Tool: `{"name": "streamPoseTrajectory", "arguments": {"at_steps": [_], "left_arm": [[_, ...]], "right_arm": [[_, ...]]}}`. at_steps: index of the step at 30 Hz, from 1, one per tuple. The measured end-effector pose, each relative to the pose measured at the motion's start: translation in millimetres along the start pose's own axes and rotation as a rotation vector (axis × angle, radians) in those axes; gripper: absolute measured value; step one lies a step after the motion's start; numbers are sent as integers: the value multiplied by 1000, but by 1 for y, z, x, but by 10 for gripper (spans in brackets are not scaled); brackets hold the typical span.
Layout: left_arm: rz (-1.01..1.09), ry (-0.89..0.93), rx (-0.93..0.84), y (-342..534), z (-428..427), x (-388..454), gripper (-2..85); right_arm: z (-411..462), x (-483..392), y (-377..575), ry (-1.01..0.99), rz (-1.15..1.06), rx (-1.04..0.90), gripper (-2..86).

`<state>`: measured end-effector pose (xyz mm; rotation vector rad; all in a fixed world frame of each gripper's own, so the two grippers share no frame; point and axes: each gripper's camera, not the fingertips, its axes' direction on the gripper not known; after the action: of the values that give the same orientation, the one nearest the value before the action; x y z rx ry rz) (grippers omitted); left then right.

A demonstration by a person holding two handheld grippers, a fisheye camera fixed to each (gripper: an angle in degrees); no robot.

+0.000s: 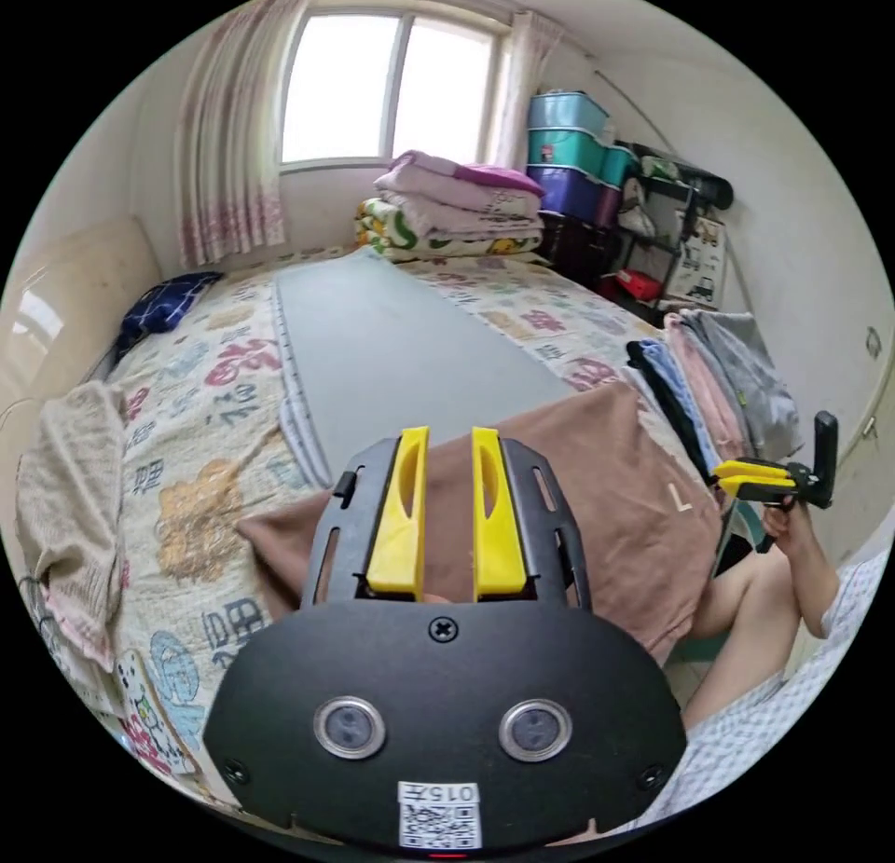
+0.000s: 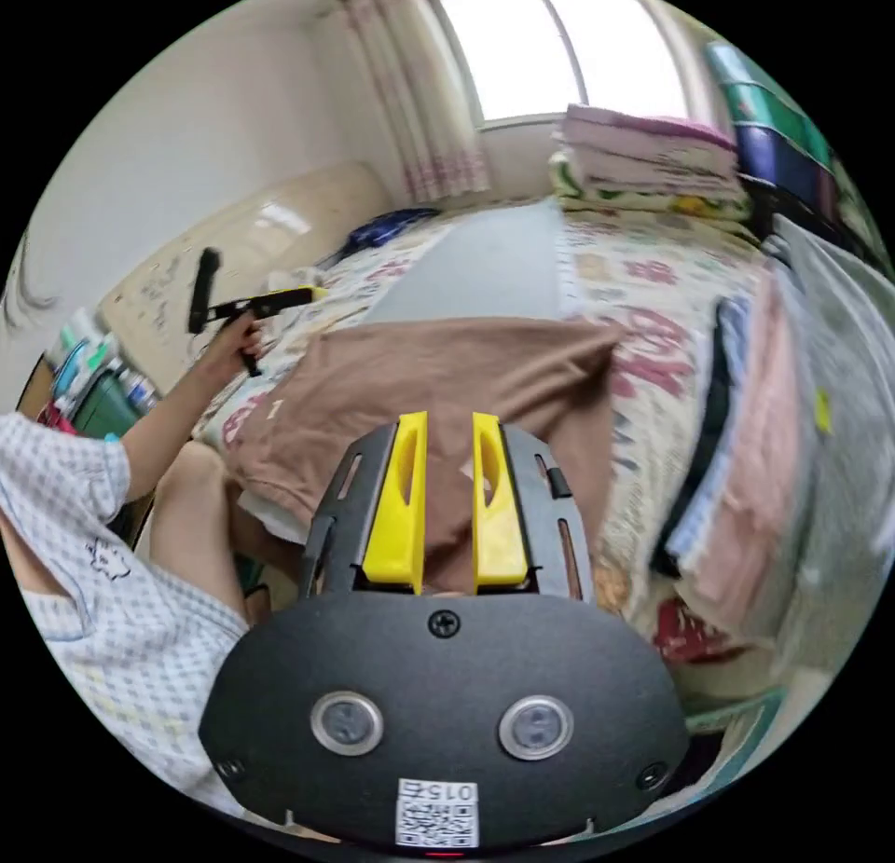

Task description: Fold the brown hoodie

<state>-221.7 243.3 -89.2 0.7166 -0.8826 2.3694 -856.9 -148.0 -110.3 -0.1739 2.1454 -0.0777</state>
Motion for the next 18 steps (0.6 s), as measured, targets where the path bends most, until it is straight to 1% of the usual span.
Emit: {"name": "streamPoseTrajectory", "arguments": {"at_steps": [2, 3, 5, 6, 7, 8, 9, 11, 12, 14, 16, 18], "left_arm": [[73, 131, -17, -48, 30, 65, 98], [94, 157, -29, -61, 40, 83, 101], [191, 241, -100, -106, 92, 162, 109], [215, 257, -120, -116, 107, 184, 113], [268, 286, -163, -132, 138, 227, 117], [324, 295, -216, -146, 171, 271, 120], [349, 296, -244, -151, 188, 291, 120], [405, 272, -316, -165, 248, 355, 120], [407, 266, -325, -168, 261, 366, 120], [394, 214, -392, -177, 315, 397, 123], [363, 200, -454, -181, 353, 406, 127], [324, 198, -504, -180, 383, 408, 123]], "right_arm": [[-28, 49, 36, 194, 230, 65, 97], [-34, 58, 40, 204, 268, 71, 100], [-39, 82, 39, 151, 348, 62, 113], [-36, 85, 38, 135, 356, 57, 116], [-23, 90, 37, 104, 370, 19, 131], [-7, 92, 35, 68, 383, -42, 144], [0, 92, 34, 48, 382, -69, 149], [22, 87, 28, -35, 358, -145, 154], [25, 86, 27, -55, 355, -154, 151], [39, 84, 23, -124, 333, -202, 137], [49, 82, 21, -138, 315, -238, 122], [58, 79, 19, -105, 293, -268, 106]]}}
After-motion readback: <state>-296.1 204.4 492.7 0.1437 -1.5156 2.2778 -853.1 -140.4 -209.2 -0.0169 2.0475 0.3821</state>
